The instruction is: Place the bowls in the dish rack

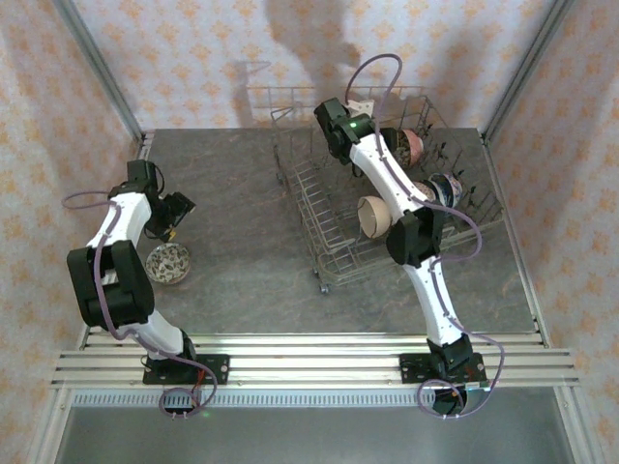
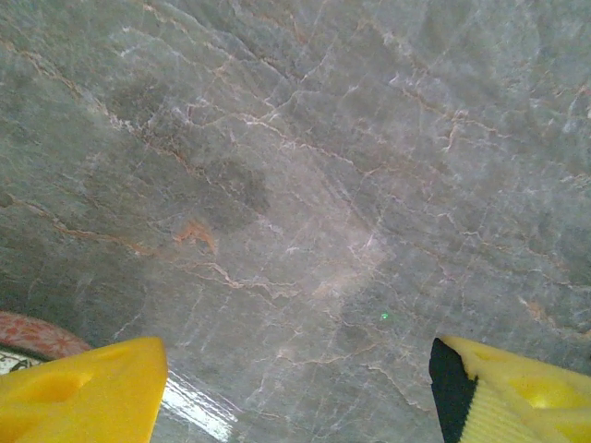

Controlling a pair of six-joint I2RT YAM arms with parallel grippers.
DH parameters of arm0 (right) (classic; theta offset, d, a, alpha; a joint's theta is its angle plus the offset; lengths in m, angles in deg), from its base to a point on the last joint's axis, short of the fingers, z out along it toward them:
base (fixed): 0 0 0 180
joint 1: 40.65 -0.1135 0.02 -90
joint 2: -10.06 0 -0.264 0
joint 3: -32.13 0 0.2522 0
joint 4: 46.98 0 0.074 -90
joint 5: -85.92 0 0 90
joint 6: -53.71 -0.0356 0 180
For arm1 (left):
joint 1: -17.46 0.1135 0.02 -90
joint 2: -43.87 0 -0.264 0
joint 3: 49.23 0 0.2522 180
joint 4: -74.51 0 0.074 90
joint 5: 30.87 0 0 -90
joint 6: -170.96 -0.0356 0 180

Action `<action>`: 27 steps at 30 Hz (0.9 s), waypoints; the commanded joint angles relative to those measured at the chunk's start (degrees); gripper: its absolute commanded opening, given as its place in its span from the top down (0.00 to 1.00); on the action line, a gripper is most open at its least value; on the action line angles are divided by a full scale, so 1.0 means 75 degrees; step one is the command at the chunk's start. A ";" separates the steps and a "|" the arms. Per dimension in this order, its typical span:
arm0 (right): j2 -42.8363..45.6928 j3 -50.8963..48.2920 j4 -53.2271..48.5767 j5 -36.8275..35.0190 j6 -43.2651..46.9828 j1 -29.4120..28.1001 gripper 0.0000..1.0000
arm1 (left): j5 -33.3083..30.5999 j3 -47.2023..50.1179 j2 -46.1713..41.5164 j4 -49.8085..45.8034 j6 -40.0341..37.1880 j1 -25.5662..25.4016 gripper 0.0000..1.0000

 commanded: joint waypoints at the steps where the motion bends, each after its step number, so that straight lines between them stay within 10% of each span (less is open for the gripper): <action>1: 0.0520 -0.0082 -0.0170 -0.0166 0.0053 -0.0203 0.23 | 0.0033 -0.0012 0.0173 -0.0147 -0.0188 -0.0008 0.23; 27: 0.1435 -0.1101 0.0750 0.0622 0.1118 -0.0172 0.23 | -0.1390 0.0022 -0.0979 -0.1232 -0.0091 -0.0011 0.25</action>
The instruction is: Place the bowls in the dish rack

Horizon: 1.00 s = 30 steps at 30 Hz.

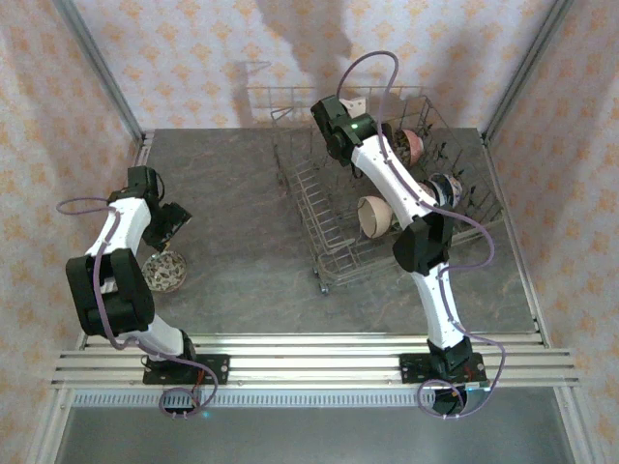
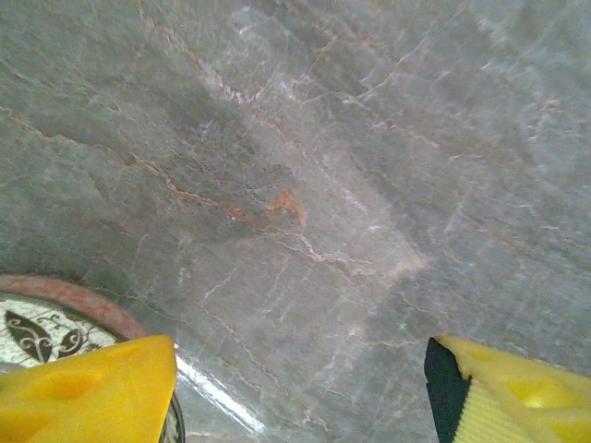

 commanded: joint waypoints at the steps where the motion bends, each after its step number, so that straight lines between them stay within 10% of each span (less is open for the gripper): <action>1: 0.0405 -0.0070 0.0210 0.0050 0.0106 0.0058 0.23 | -0.0662 -0.0229 -0.0377 -0.0765 -0.0155 -0.0010 0.25; 30: 0.0941 -0.0839 0.0586 0.0848 0.0320 0.0032 0.24 | 0.0137 0.1923 -0.0306 0.0282 0.0236 -0.0095 0.53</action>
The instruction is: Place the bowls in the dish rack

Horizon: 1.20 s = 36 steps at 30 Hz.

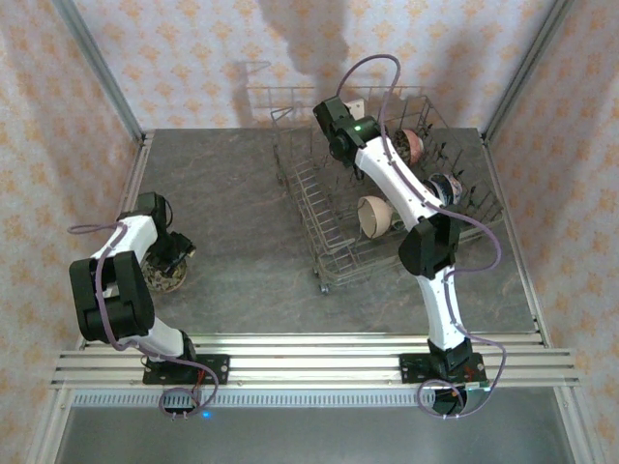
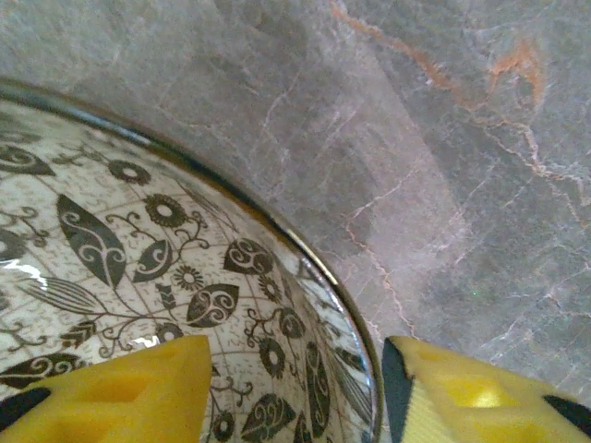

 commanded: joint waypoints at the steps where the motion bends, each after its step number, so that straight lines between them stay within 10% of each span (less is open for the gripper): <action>1: 0.0458 -0.0085 0.0149 0.0059 0.0015 0.0022 0.24 | 0.0141 0.0224 -0.0277 0.0176 0.0029 -0.0095 0.57; 15: 0.0575 0.0004 0.0091 0.0057 -0.0119 -0.0032 0.24 | 0.0675 0.0319 -0.1261 0.0321 0.0527 -0.0240 0.95; 36: 0.2396 -0.1608 0.1805 0.3548 0.0524 -0.1486 0.26 | -0.0848 -0.3261 -0.1899 0.2392 0.4710 -0.3151 1.00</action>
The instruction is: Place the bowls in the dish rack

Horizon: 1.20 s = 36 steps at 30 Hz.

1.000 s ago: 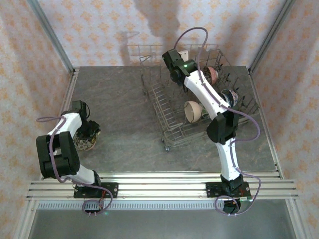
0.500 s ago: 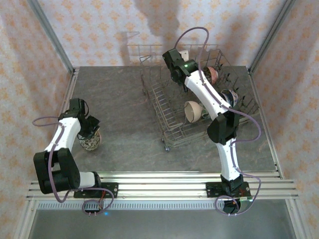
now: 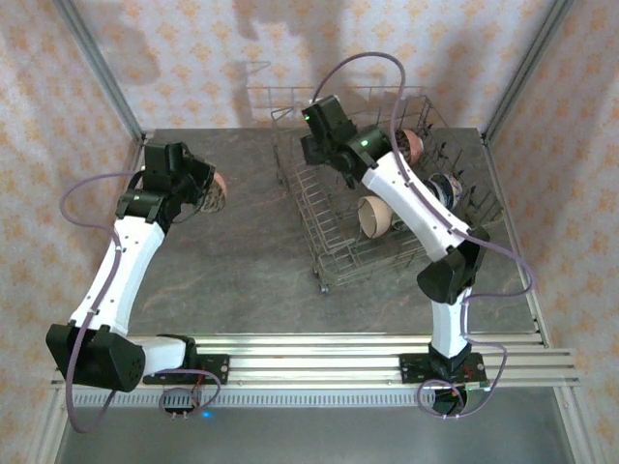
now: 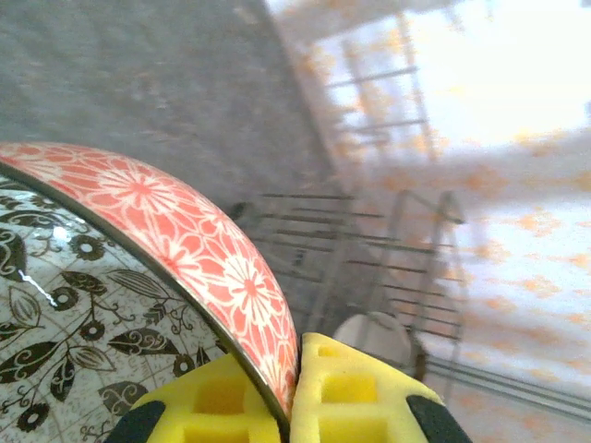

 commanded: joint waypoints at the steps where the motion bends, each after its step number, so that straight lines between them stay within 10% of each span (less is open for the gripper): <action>1: 0.0476 -0.0669 0.0991 0.1220 0.0210 -0.0253 0.27 | -0.0816 -0.0508 0.0244 0.0716 0.0925 -0.0370 1.00; 12: 0.1178 -0.2438 0.3234 0.2124 0.0184 -0.0949 0.31 | -0.1194 -0.1660 0.1058 0.1053 0.1775 -0.1549 1.00; 36: 0.0273 -0.2594 0.5285 -0.1156 0.0138 -0.1470 0.58 | -0.0912 -0.2438 0.1554 0.0696 0.1959 -0.1767 1.00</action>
